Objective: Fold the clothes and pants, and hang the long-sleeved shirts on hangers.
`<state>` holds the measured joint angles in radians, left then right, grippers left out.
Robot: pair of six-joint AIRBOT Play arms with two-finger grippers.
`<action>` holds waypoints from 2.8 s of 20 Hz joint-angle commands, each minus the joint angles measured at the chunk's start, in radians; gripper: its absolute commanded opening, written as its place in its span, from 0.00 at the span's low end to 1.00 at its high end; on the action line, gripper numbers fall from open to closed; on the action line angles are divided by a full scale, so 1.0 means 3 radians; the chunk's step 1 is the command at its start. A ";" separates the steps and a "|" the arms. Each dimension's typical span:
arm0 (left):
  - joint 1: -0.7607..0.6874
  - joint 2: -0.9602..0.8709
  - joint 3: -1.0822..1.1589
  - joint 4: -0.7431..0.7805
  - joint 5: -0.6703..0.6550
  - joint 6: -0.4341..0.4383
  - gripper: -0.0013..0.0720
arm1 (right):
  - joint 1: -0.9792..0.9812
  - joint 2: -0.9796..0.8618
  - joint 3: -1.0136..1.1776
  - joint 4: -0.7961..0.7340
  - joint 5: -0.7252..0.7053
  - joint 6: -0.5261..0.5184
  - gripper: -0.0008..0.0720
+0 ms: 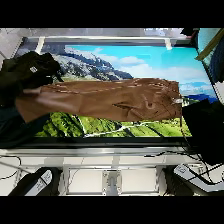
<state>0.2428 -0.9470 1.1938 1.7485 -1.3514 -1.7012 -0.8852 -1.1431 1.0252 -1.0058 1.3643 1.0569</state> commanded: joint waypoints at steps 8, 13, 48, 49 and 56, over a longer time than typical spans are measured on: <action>0.0193 0.0526 -0.0893 0.0057 0.0214 -0.0271 0.03 | 0.0161 -0.0827 -0.0534 0.0825 -0.0479 -0.0392 0.73; 0.0193 0.0526 -0.0893 0.0053 0.0221 -0.0333 0.03 | 0.0584 -0.1165 -0.0510 0.0952 -0.0874 -0.0734 0.73; 0.0195 0.0529 -0.0891 0.0140 0.0215 -0.0340 0.03 | -0.0587 -0.0724 -0.0050 -0.0380 0.0439 -0.0435 0.05; 0.0195 0.0529 -0.0890 0.0184 0.0215 -0.0340 0.03 | -0.0636 -0.0694 -0.0050 -0.0299 0.0443 -0.0435 0.05; 0.0197 0.0430 -0.0890 0.0514 0.0117 -0.0328 0.03 | -0.0518 -0.0659 -0.0488 -0.0646 0.0126 -0.0289 0.05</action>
<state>0.3008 -0.8021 0.9264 1.8492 -1.2827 -1.8030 -1.0470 -1.3453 0.9424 -1.1385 1.4590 0.9424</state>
